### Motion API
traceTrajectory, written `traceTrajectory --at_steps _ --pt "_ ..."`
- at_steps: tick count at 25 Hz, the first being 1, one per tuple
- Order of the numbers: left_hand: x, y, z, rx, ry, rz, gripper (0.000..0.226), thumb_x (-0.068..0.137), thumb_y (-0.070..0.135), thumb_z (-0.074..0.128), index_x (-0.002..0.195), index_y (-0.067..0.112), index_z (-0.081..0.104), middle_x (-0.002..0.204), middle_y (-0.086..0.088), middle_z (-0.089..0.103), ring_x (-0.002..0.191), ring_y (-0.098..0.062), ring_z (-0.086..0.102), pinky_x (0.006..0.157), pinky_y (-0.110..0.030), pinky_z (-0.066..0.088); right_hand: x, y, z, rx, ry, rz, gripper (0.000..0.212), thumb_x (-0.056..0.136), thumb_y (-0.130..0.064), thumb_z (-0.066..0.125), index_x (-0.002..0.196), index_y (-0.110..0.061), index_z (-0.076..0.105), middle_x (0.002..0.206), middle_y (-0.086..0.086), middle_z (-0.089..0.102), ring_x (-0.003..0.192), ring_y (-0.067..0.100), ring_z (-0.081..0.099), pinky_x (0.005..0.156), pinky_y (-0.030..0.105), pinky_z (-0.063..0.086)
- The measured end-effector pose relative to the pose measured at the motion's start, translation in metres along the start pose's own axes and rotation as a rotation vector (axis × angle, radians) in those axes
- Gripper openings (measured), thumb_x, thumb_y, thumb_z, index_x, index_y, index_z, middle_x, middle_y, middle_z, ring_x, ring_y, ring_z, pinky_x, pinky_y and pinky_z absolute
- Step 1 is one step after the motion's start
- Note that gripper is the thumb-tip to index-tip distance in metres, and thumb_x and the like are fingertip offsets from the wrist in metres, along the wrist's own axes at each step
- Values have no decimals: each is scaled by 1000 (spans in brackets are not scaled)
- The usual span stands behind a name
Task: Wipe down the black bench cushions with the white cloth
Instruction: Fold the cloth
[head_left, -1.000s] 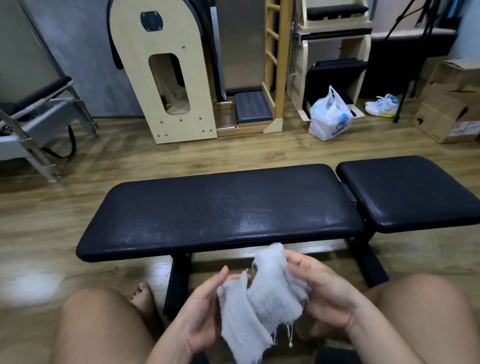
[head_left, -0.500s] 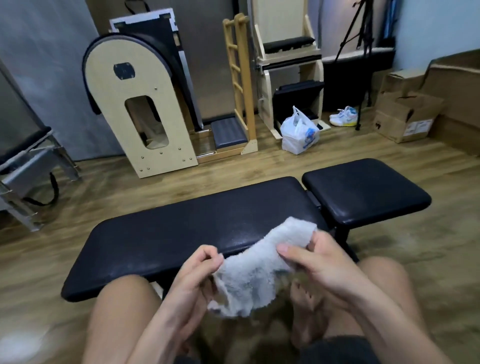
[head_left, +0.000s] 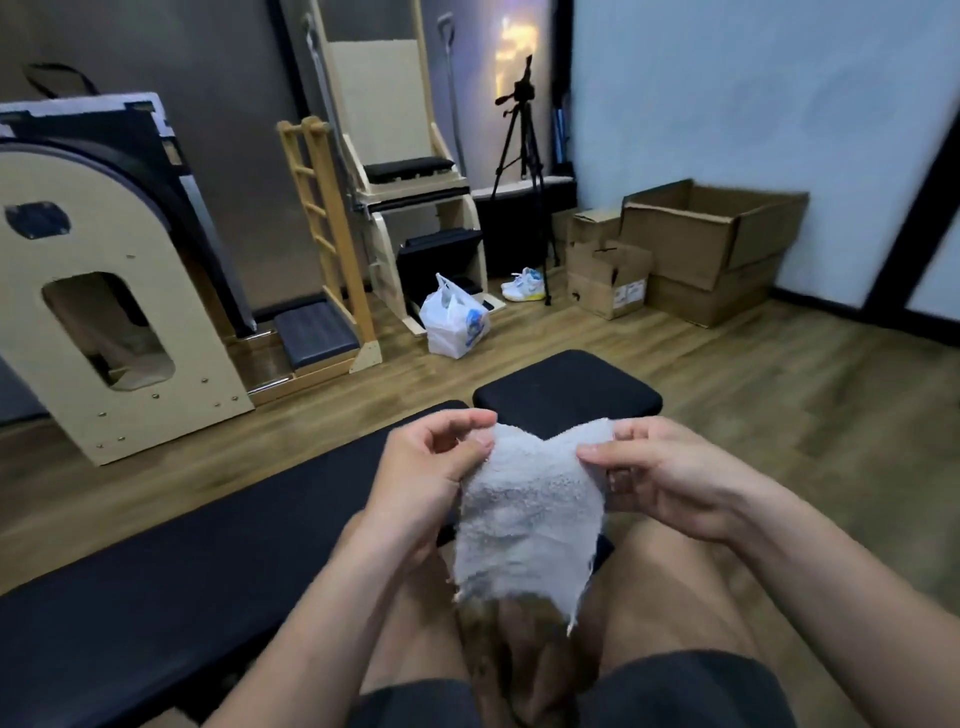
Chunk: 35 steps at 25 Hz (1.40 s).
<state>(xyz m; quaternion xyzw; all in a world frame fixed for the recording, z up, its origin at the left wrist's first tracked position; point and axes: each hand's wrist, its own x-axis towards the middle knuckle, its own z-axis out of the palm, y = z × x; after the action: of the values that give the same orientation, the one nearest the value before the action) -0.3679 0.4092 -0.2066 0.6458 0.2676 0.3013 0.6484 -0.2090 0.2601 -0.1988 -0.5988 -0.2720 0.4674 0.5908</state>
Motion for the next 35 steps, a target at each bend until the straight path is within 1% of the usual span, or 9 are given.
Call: traceTrajectory --at_steps 5,9,12,16,22,27,30,33,35 --pt "35 52 43 266 -225 233 26 75 -3 80 95 11 72 68 2 59 59 -5 52 60 -13 48 -29 -60 -29 -234 505 -252 32 80 -5 74 103 -14 55 83 11 70 61 10 62 50 22 50" --pt "66 100 89 576 -274 551 30 69 14 89 95 21 75 71 8 64 62 -6 53 71 -21 49 -67 -104 -57 -433 541 -442 46 76 2 76 115 -20 62 85 9 71 74 13 64 71 26 55" --pt "81 128 120 708 -341 715 20 75 16 85 93 19 76 67 11 62 58 2 50 60 -6 40 -93 -130 -73 -895 763 -413 31 69 -13 84 95 -25 73 75 -4 68 66 3 58 72 22 50" --pt "93 160 163 600 -496 783 7 88 16 71 86 19 77 60 8 63 48 0 47 48 -18 40 -123 -151 -84 -1115 945 -393 16 71 -25 83 74 -28 68 52 -12 51 44 -4 44 46 9 33" --pt "100 184 213 647 -812 790 29 100 28 53 83 8 65 72 -4 60 63 -10 50 64 -27 42 -163 -162 -104 -837 976 -367 13 85 -23 72 78 -15 64 62 -4 57 48 -1 46 49 13 37" --pt "72 150 263 159 -953 279 28 105 31 42 97 7 53 77 -14 53 54 -17 47 45 -22 41 -179 -152 -119 -504 1022 -179 14 94 -26 60 89 -14 56 66 2 57 46 9 52 41 23 37" --pt "59 130 293 39 -1063 82 36 87 26 74 112 12 53 109 -7 60 64 -11 62 56 -27 52 -204 -144 -135 -329 1112 -62 34 87 -14 69 117 -16 53 83 7 64 61 15 59 52 29 46" --pt "48 113 331 196 -1222 261 70 53 18 95 115 20 63 124 -2 62 98 -18 70 86 -39 58 -245 -133 -151 -202 1078 -41 61 76 3 74 130 -17 52 111 10 63 99 19 64 87 33 51" --pt "23 103 365 363 -1320 468 55 56 9 94 105 19 71 117 5 62 94 -16 68 76 -35 59 -274 -118 -157 -332 1075 91 54 71 2 78 120 -16 64 119 9 60 110 16 57 93 29 47"
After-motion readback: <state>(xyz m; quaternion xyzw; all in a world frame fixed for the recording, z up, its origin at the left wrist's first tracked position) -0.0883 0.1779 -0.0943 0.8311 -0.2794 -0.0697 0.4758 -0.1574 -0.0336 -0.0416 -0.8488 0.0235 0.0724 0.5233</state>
